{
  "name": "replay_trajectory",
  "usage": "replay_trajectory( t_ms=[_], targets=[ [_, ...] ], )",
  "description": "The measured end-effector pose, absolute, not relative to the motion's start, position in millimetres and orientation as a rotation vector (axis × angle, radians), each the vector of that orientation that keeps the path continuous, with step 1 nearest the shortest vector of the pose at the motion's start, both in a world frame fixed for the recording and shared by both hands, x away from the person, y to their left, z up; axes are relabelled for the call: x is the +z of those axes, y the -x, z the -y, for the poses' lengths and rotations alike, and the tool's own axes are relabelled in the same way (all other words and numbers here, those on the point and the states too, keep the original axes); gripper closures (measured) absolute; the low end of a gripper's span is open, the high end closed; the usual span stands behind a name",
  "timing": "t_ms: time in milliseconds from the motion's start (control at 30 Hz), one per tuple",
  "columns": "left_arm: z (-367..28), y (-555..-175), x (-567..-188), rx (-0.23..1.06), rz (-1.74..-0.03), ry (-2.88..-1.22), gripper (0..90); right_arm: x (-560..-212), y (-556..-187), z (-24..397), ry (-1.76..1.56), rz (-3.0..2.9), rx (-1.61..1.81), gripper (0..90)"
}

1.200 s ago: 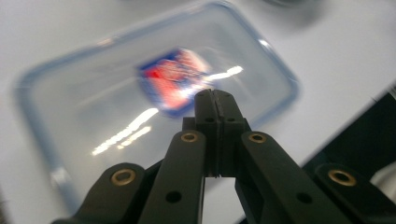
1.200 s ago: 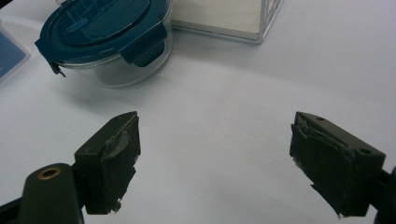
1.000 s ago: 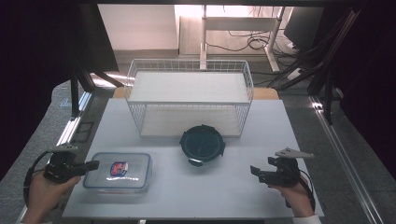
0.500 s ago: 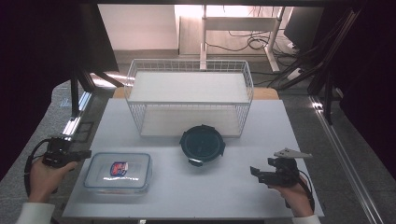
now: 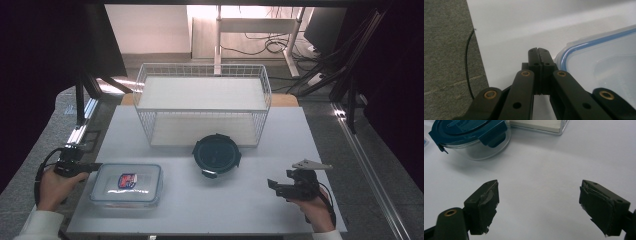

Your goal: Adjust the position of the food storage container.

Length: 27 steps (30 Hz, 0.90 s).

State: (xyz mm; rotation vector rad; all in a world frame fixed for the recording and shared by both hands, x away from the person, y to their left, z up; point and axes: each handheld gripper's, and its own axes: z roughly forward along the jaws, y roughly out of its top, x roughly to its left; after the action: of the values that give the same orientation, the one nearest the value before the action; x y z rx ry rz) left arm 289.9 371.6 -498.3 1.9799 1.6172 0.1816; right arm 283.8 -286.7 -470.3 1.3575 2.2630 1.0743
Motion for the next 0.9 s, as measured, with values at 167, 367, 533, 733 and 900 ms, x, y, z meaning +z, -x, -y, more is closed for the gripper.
replay_trajectory(
  t_ms=[167,367,533,733,900],
  targets=[
    [-372.2,-286.3,-499.4,0.170,-1.617,-1.957,90.0,-469.1,-284.0,289.0,-1.360,-2.252,1.090,16.2],
    [-360.4,-278.8,-499.8,0.146,-1.579,-1.969,90.0,-470.3,-284.0,286.6,-1.360,-2.259,1.080,16.2],
    [-344.4,-276.3,-499.2,0.127,-1.546,-1.995,90.0,-471.9,-284.2,285.8,-1.364,-2.266,1.069,16.2],
    [-322.0,-276.0,-497.7,0.111,-1.495,-2.045,90.0,-470.4,-283.2,285.8,-1.357,-2.258,1.083,16.3],
    [-314.6,-275.4,-497.4,0.107,-1.477,-2.058,90.0,-470.8,-283.6,286.6,-1.357,-2.256,1.079,16.3]
  ],
)
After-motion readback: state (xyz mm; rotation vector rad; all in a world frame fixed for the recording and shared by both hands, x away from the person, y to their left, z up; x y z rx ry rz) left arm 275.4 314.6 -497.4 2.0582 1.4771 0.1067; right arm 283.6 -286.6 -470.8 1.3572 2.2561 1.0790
